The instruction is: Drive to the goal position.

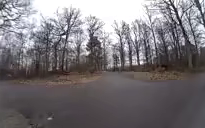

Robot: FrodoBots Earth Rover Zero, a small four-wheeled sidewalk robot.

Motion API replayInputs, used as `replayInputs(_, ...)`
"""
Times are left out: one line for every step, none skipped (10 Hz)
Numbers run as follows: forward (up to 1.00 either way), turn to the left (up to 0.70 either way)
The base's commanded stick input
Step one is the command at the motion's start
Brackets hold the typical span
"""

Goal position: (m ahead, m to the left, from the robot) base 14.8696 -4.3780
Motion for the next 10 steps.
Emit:
replayInputs(1.00,0.00)
replayInputs(1.00,0.00)
replayInputs(1.00,0.00)
replayInputs(1.00,0.00)
replayInputs(1.00,0.00)
replayInputs(1.00,0.00)
replayInputs(1.00,0.00)
replayInputs(1.00,0.00)
replayInputs(1.00,0.00)
replayInputs(1.00,0.00)
